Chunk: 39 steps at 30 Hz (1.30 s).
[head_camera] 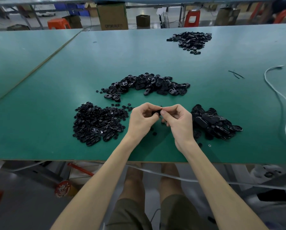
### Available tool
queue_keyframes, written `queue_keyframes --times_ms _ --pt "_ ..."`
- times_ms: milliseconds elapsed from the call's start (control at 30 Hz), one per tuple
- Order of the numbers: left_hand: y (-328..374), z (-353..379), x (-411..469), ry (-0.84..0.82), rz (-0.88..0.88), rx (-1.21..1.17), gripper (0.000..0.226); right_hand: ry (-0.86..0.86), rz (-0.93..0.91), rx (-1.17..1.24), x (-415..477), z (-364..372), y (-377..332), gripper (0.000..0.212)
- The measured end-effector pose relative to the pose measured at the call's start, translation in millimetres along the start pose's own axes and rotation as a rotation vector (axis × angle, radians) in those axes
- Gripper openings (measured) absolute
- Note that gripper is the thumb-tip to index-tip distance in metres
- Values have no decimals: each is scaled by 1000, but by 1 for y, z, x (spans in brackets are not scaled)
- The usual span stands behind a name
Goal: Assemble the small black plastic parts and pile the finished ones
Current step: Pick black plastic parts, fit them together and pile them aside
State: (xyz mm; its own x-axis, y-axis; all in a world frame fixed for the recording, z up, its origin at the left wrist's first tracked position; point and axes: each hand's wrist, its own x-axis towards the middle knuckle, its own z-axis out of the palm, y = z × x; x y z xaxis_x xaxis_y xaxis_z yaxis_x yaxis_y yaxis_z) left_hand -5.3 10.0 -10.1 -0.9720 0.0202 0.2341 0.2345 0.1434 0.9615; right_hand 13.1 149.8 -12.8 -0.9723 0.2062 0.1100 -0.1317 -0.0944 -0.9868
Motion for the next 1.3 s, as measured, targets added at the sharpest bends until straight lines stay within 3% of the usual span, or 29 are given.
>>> queue_keyframes --times_ms 467,733,933,1300 --pt "-1 -2 -1 -1 -33 -38 31 -11 5 -37 -1 1 -1 11" --pt "3 -5 -2 -60 -21 -128 18 50 15 39 -1 1 -3 8" --pt "4 -3 -3 -72 -16 -87 21 66 26 33 -2 2 -3 9" --pt "24 8 6 51 96 120 18 59 42 -6 0 4 -2 14"
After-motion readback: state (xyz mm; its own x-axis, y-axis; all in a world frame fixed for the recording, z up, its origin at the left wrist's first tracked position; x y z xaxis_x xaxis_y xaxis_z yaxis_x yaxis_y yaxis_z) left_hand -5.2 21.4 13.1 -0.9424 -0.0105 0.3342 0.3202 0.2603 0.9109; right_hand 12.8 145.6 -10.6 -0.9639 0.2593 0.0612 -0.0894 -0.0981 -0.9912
